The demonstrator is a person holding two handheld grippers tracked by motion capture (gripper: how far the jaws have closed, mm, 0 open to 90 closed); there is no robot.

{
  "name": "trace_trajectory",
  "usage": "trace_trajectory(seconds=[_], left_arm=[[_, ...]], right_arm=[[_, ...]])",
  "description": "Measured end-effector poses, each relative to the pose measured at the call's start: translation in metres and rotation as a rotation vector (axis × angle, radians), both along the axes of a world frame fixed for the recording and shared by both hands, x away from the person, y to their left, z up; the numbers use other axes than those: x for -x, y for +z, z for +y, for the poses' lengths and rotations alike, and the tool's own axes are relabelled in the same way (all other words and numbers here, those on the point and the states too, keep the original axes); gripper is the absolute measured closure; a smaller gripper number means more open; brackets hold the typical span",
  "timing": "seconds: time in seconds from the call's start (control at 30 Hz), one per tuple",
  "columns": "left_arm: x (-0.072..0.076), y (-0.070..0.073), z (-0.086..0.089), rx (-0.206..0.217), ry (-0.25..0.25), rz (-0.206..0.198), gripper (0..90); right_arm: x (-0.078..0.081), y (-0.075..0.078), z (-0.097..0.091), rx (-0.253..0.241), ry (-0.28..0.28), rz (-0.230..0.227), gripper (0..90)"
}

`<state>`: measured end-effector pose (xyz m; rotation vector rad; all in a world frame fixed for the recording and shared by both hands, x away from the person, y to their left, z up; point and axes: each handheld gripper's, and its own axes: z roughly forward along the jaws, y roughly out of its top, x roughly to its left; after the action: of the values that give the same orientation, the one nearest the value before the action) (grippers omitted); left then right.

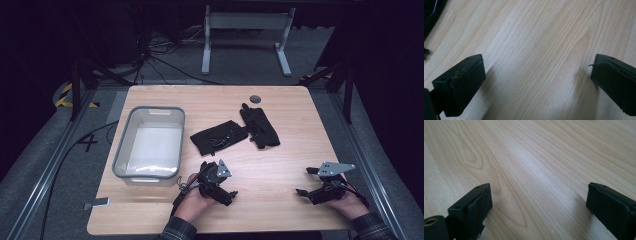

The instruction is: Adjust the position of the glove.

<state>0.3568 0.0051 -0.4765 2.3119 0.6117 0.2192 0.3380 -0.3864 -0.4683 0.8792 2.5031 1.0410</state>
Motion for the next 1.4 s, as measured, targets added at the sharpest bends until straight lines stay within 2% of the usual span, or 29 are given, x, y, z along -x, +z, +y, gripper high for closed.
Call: trace_trajectory(seconds=[0.13,0.23,0.27,0.4,0.53,0.63,0.73,1.13,1.37,1.4], left_arm=[[0.000,0.000,0.000,0.000,0.000,0.001,0.0],[0.000,0.000,0.000,0.001,-0.004,0.001,0.0],[-0.001,0.000,0.000,-0.001,-0.008,0.001,0.0],[-0.001,0.000,0.000,-0.003,-0.012,0.000,0.0],[-0.001,0.000,0.000,-0.003,-0.012,0.000,0.0],[-0.002,0.000,0.000,-0.003,-0.013,-0.001,0.0],[-0.002,0.000,0.000,-0.002,-0.014,-0.002,0.0],[-0.002,0.000,0.000,-0.002,-0.015,-0.001,0.0],[-0.002,0.000,0.000,-0.002,-0.016,-0.001,0.0],[-0.002,0.000,0.000,-0.002,-0.016,-0.001,0.0]], right_arm=[[0.001,0.000,0.000,0.001,0.004,-0.002,7.4],[0.001,0.001,0.000,0.000,0.012,0.003,11.6],[0.001,0.004,0.001,0.005,0.025,0.006,17.5],[-0.001,0.006,0.001,0.009,0.019,0.000,21.4],[-0.008,0.013,0.004,-0.018,0.011,-0.011,27.0],[-0.012,0.014,0.007,-0.002,0.019,-0.017,29.5],[-0.014,0.014,0.008,-0.009,0.022,-0.012,32.3],[-0.030,0.026,0.016,-0.057,0.059,0.005,67.1],[-0.040,0.031,0.022,-0.075,0.071,0.010,80.3],[-0.044,0.034,0.023,-0.083,0.065,0.013,85.9]])
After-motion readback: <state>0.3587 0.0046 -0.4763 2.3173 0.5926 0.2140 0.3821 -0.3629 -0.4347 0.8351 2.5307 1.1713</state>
